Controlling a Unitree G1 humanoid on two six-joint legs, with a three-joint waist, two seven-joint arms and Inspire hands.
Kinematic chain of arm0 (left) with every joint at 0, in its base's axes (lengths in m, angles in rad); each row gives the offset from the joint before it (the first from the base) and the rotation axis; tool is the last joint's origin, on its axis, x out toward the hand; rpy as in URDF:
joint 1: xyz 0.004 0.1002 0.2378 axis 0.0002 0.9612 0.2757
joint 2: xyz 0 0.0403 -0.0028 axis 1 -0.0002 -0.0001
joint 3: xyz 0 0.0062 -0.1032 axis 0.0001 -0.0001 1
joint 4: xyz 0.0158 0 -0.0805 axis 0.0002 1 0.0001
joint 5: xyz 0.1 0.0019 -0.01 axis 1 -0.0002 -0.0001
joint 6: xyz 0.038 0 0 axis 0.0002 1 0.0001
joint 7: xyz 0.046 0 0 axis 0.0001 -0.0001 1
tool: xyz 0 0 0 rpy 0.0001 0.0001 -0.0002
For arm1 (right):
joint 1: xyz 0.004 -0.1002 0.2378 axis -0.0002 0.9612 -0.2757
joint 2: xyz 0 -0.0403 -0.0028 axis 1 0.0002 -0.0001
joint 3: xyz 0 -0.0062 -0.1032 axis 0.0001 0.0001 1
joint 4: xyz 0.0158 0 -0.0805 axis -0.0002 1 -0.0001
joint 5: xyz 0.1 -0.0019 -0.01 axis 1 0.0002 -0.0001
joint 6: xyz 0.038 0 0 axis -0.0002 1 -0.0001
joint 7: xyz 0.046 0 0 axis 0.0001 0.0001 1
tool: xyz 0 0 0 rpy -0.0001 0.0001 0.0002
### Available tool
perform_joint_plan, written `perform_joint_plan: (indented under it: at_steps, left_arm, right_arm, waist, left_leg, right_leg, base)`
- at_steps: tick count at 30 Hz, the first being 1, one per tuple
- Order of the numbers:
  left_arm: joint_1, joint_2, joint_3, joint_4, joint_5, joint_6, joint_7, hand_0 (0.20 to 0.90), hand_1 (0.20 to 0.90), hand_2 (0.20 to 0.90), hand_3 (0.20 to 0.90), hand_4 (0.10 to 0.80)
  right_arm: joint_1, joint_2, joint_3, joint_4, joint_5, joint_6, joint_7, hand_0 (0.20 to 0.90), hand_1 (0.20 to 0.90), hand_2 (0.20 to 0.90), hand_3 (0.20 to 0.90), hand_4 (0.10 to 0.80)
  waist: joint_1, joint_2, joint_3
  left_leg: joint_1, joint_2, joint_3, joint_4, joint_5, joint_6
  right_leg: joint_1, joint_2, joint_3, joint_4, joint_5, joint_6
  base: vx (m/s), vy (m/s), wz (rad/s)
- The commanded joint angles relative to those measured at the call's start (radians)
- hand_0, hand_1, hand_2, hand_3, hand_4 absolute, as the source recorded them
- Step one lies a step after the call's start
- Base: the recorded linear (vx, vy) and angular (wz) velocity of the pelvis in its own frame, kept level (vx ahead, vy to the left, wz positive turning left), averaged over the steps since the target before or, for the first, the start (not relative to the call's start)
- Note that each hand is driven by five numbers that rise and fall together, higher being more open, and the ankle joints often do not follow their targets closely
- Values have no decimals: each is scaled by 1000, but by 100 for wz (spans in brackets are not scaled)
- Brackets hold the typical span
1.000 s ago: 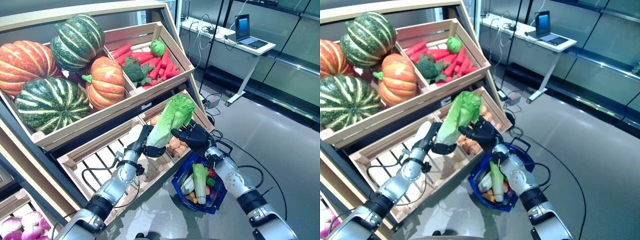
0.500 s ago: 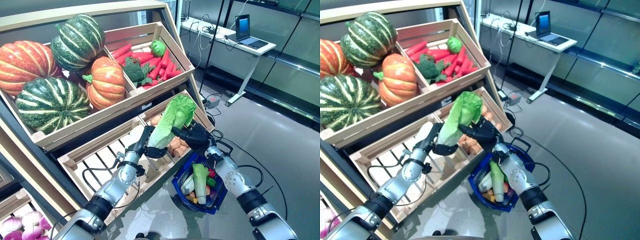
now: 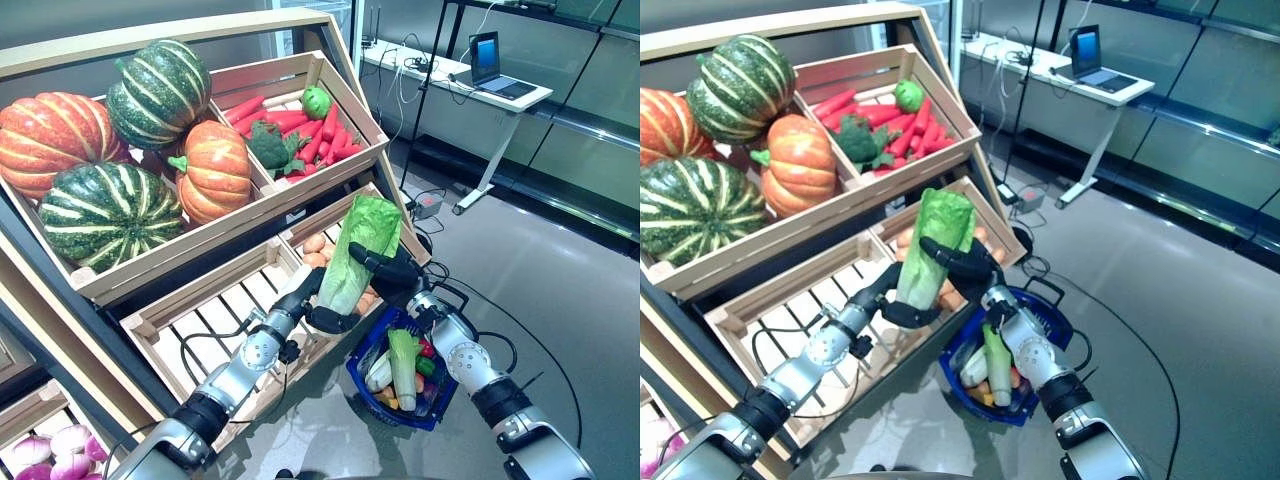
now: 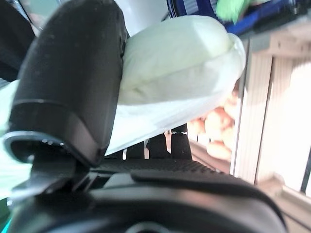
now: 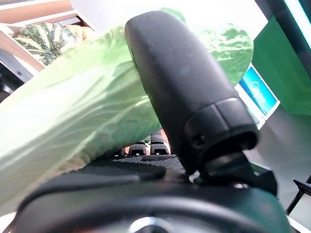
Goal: Put vegetables into the basket
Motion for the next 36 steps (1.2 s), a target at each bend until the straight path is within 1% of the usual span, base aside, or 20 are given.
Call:
perform_joint_plan:
  at_steps: [1, 2, 5, 9, 10, 11, 12, 13, 20, 25, 26, 27, 28, 29, 31, 32, 33, 34, 36]
  left_arm:
    - [-81, -71, -219, -50, -21, -67, -247, 300, 300, 300, 300, 400]
    - [-80, -72, -227, -46, -43, -53, -284, 300, 300, 300, 300, 400]
    - [-76, -72, -237, -39, -75, -25, -328, 300, 300, 300, 300, 400]
    - [-76, -75, -233, -29, -76, -18, -333, 300, 300, 300, 300, 400]
    - [-77, -74, -232, -28, -78, -18, -333, 300, 300, 300, 300, 400]
    - [-78, -74, -232, -28, -78, -19, -334, 300, 300, 300, 300, 400]
    - [-78, -71, -227, -33, -78, -18, -335, 300, 300, 300, 300, 400]
    - [-78, -70, -226, -34, -78, -18, -334, 300, 300, 300, 300, 400]
    - [-81, -61, -206, -39, -75, -34, -322, 300, 300, 300, 300, 400]
    - [-83, -55, -187, -42, -75, -17, -274, 300, 300, 300, 300, 400]
    - [-80, -52, -180, -41, -72, -18, -272, 307, 307, 307, 307, 405]
    - [-79, -51, -179, -41, -71, -19, -270, 331, 331, 331, 331, 420]
    - [-72, -43, -173, -42, -65, -24, -265, 368, 368, 368, 368, 445]
    - [-67, -29, -162, -45, -67, -28, -264, 331, 331, 331, 331, 420]
    - [-64, -15, -149, -51, -69, -24, -255, 408, 408, 408, 408, 472]
    - [-64, -15, -148, -52, -69, -24, -255, 524, 524, 524, 524, 549]
    - [-62, -10, -140, -52, -71, -19, -249, 745, 745, 745, 745, 696]
    - [-57, -4, -129, -50, -72, -24, -242, 900, 900, 900, 900, 800]
    - [-44, 5, -112, -52, -63, -33, -231, 900, 900, 900, 900, 800]
  right_arm:
    - [-227, 111, -61, -83, 90, -61, 197, 900, 900, 900, 900, 800]
    - [-231, 110, -60, -88, 94, -57, 206, 900, 900, 900, 900, 800]
    - [-233, 110, -57, -100, 98, -49, 228, 900, 900, 900, 900, 800]
    - [-230, 115, -55, -120, 84, -32, 241, 900, 900, 900, 900, 800]
    - [-231, 116, -53, -122, 82, -33, 241, 747, 747, 747, 747, 698]
    - [-231, 116, -52, -123, 82, -33, 241, 554, 554, 554, 554, 569]
    - [-230, 113, -52, -125, 86, -33, 243, 474, 474, 474, 474, 516]
    - [-230, 111, -52, -126, 87, -32, 243, 300, 300, 300, 300, 400]
    - [-233, 98, -51, -120, 72, -29, 217, 300, 300, 300, 300, 400]
    - [-237, 71, -47, -95, -5, -22, 165, 300, 300, 300, 300, 400]
    - [-238, 62, -50, -93, -10, -21, 157, 300, 300, 300, 300, 400]
    - [-239, 60, -51, -93, -9, -21, 155, 300, 300, 300, 300, 400]
    - [-240, 45, -57, -93, -5, -25, 146, 300, 300, 300, 300, 400]
    - [-240, 28, -66, -97, -1, -32, 137, 300, 300, 300, 300, 400]
    - [-246, 11, -77, -102, -4, -35, 121, 300, 300, 300, 300, 400]
    - [-246, 11, -77, -102, -4, -34, 120, 300, 300, 300, 300, 400]
    - [-247, 2, -82, -105, -14, -34, 113, 300, 300, 300, 300, 400]
    - [-248, -11, -90, -104, -27, -33, 106, 300, 300, 300, 300, 400]
    - [-244, -31, -101, -102, -49, -41, 89, 300, 300, 300, 300, 400]
  waist:
    - [10, 5, -71]
    - [9, 6, -72]
    - [6, 8, -72]
    - [3, 8, -73]
    - [3, 8, -74]
    - [3, 8, -74]
    - [3, 9, -73]
    - [3, 9, -73]
    - [5, 9, -73]
    - [4, 8, -74]
    - [3, 8, -74]
    - [3, 8, -74]
    - [3, 8, -73]
    - [2, 7, -72]
    - [2, 7, -71]
    - [2, 7, -70]
    - [2, 7, -70]
    - [3, 7, -70]
    - [4, 7, -70]
  left_leg:
    - [-6, -16, -36, 1, -95, 14]
    - [-8, -17, -36, 1, -95, 15]
    - [-8, -18, -36, 1, -94, 17]
    - [-11, -16, -33, 1, -92, 19]
    - [-12, -16, -33, 1, -92, 19]
    - [-12, -16, -33, 1, -92, 19]
    - [-12, -16, -33, 1, -91, 19]
    - [-12, -16, -33, 1, -90, 19]
    - [-12, -15, -35, 1, -91, 19]
    - [-12, -14, -35, 1, -90, 17]
    - [-11, -13, -34, 1, -90, 16]
    - [-11, -12, -34, 1, -90, 16]
    - [-11, -11, -34, 1, -90, 15]
    - [-10, -11, -33, 1, -89, 14]
    - [-10, -10, -34, 1, -89, 13]
    - [-10, -10, -34, 1, -89, 13]
    - [-10, -10, -34, 1, -89, 14]
    - [-10, -9, -33, 1, -89, 13]
    - [-9, -8, -33, 1, -88, 13]
  right_leg:
    - [-36, -33, 39, 10, 21, -5]
    - [-37, -32, 41, 10, 21, -5]
    - [-39, -31, 45, 10, 21, -4]
    - [-43, -31, 48, 10, 21, -5]
    - [-43, -31, 49, 10, 21, -5]
    - [-44, -31, 49, 10, 21, -5]
    - [-43, -31, 48, 10, 21, -5]
    - [-44, -31, 48, 10, 22, -5]
    - [-44, -31, 48, 10, 22, -6]
    - [-44, -30, 50, 9, 24, -6]
    - [-45, -30, 50, 10, 24, -6]
    - [-45, -30, 50, 10, 24, -6]
    - [-45, -29, 52, 10, 24, -7]
    - [-44, -28, 53, 10, 24, -7]
    - [-44, -27, 55, 11, 25, -7]
    - [-44, -27, 55, 11, 25, -7]
    - [-43, -26, 56, 11, 24, -8]
    - [-43, -27, 56, 11, 24, -8]
    - [-43, -26, 56, 11, 25, -9]
  base:
    - [0, 0, 0]
    - [0, 0, 0]
    - [0, 0, 0]
    - [0, 0, 0]
    - [0, 0, 0]
    - [0, 0, 0]
    - [0, 0, 0]
    - [0, 0, 0]
    - [0, 0, 0]
    - [0, 0, 0]
    - [0, 0, 0]
    - [0, 0, 0]
    - [0, 0, 0]
    - [0, 0, 0]
    - [0, 0, 0]
    - [0, 0, 0]
    - [0, 0, 0]
    - [0, 0, 0]
    - [0, 0, 0]
